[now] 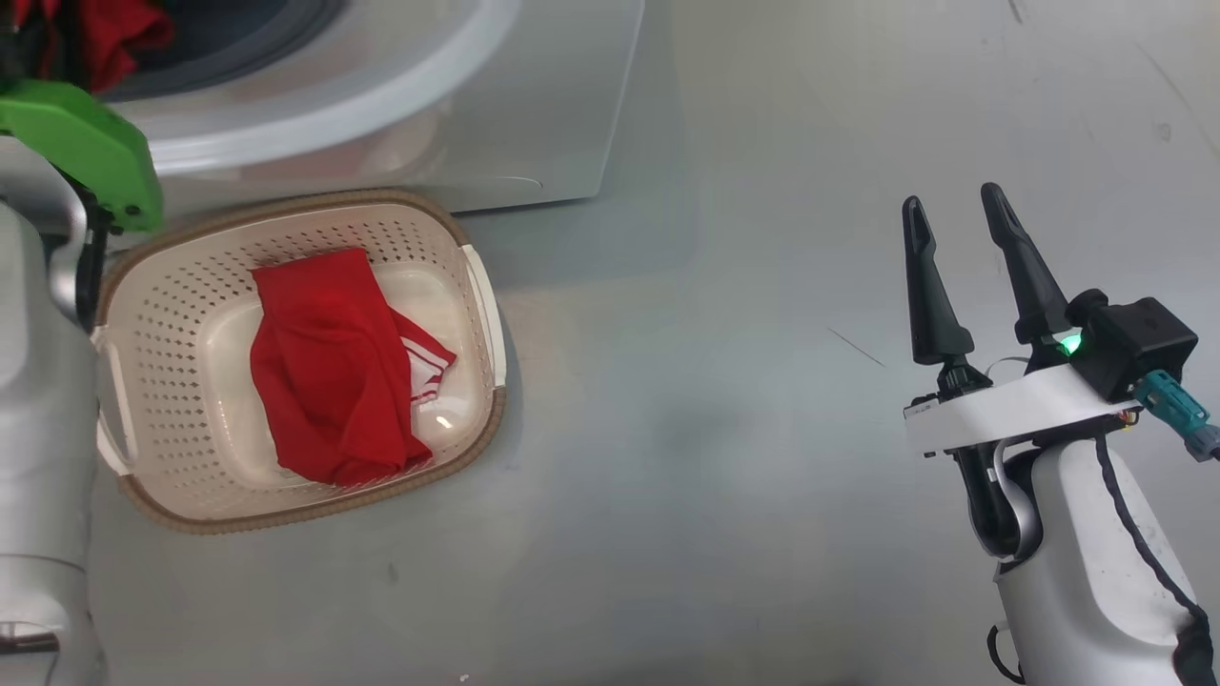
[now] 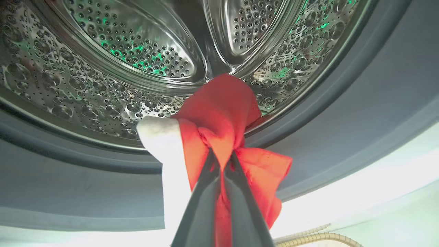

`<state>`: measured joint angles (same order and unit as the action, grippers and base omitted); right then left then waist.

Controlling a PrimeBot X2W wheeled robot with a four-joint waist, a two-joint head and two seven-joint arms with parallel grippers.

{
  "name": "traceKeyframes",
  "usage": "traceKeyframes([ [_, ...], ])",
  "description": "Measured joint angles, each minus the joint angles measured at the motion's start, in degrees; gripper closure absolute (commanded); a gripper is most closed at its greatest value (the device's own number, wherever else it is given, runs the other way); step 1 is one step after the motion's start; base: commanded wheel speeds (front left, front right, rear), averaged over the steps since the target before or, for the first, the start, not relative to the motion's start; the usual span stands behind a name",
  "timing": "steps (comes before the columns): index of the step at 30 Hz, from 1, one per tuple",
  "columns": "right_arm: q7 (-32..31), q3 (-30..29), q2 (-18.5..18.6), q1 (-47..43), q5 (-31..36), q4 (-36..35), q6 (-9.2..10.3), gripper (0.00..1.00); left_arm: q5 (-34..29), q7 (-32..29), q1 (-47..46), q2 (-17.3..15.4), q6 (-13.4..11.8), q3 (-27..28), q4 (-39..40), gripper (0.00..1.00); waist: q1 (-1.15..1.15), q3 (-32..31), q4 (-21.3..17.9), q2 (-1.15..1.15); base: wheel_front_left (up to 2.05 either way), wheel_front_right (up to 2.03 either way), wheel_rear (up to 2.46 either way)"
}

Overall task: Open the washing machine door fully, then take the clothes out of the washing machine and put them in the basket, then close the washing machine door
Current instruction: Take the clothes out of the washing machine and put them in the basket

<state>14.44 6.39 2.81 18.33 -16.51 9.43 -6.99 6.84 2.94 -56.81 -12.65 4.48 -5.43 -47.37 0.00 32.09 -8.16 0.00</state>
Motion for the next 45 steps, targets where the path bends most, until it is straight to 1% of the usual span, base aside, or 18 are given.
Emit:
traceKeyframes([
  [7, 0.00, -0.57, 0.56, -1.83, 0.23, 1.02, 0.00, 0.00, 0.70, 4.98, 4.49, 1.67, 0.87, -1.16, 0.15, 1.00, 0.00, -3.96, 2.42, 0.00, 0.00, 0.00, 0.00],
  [14, 0.00, -0.91, 0.81, -3.89, 0.52, 1.85, 0.00, 0.00, 0.70, 8.51, 10.01, 3.76, 1.40, -2.90, 0.24, 1.00, 0.00, -8.08, 4.80, 0.00, 0.00, 0.00, 0.00],
  [21, 0.00, -0.46, 0.88, -5.84, 0.52, 2.20, 0.00, 0.00, 0.62, 9.73, 15.32, 4.50, 1.45, -4.52, 1.35, 1.00, 0.00, -12.46, 7.40, 0.00, 0.00, 0.00, 0.00],
  [28, 0.00, -0.42, 0.90, -7.56, 0.52, 2.36, 0.00, 0.00, 1.03, 10.84, 19.70, 5.16, 1.43, -3.97, 3.86, 1.00, 0.00, -15.60, 9.07, 0.00, 0.00, 0.00, 0.00],
  [36, 0.00, -0.38, 1.00, -8.68, 0.52, 2.45, 0.00, 0.00, 1.21, 11.34, 22.37, 5.68, 1.27, -3.54, 9.80, 1.00, 0.00, -18.46, 10.47, 0.00, 0.00, 0.00, 0.00],
  [40, 0.00, 0.21, 1.01, -9.54, 0.51, 2.44, 0.00, 0.00, 1.68, 11.46, 22.99, 5.78, 0.85, -2.68, 14.82, 1.00, 0.00, -19.53, 10.98, 0.00, 0.00, 0.00, 0.00],
  [45, 0.00, 0.58, 1.02, -9.63, 0.46, 2.37, 0.00, 0.00, 2.76, 11.51, 23.10, 6.64, 0.86, -1.41, 23.80, 1.00, 0.00, -19.88, 11.16, 0.00, 0.00, 0.00, 0.00],
])
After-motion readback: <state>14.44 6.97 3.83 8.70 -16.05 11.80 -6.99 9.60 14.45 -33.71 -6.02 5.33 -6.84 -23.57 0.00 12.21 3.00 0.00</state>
